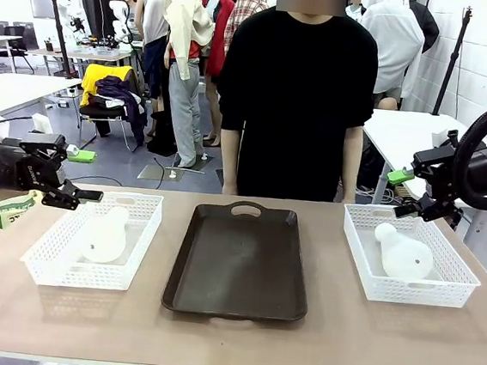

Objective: Prepare the laboratory tools.
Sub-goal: Pick up the Big flask that the person points to.

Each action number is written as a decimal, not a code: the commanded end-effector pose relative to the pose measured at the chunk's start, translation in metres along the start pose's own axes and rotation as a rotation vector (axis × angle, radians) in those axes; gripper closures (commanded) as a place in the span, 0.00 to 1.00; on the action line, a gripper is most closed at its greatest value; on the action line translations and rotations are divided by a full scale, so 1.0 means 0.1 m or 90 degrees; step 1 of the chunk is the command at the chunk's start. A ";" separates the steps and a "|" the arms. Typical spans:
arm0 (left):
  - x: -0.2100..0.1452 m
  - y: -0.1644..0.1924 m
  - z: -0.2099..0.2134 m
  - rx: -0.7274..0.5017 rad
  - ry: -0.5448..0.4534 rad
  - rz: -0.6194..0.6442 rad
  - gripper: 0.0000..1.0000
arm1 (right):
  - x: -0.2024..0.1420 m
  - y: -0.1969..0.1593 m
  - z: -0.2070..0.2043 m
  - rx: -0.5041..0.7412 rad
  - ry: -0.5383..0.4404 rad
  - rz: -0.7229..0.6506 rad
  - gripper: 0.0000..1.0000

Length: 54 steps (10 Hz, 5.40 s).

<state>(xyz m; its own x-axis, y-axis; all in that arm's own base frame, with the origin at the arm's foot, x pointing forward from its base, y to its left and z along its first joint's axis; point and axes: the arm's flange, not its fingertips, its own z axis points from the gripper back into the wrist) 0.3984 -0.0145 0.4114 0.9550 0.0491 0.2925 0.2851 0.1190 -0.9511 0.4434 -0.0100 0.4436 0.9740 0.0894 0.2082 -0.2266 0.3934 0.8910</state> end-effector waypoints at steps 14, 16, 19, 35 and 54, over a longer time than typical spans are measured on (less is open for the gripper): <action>0.01 0.02 0.04 -0.019 0.005 0.008 0.00 | -0.01 -0.19 -0.10 0.117 0.020 -0.020 0.00; 0.01 0.02 0.04 -0.019 0.005 0.008 0.00 | -0.01 -0.19 -0.10 0.117 0.020 -0.020 0.00; 0.01 0.02 0.04 -0.019 0.005 0.008 0.00 | -0.01 -0.19 -0.10 0.117 0.020 -0.020 0.00; 0.01 0.02 0.04 -0.019 0.005 0.008 0.00 | 1.36 -0.08 -0.71 -0.735 -0.028 0.044 0.00; 0.01 0.02 0.04 -0.019 0.005 0.008 0.00 | 1.61 -1.14 -1.01 -0.780 0.051 -0.075 0.00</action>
<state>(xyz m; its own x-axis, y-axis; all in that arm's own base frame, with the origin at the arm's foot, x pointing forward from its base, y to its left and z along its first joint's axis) 0.4008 -0.0110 0.4084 0.9597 0.0412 0.2779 0.2731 0.0952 -0.9573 0.6171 0.0468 0.3367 0.9954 0.0554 0.0778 -0.0529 0.9980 -0.0333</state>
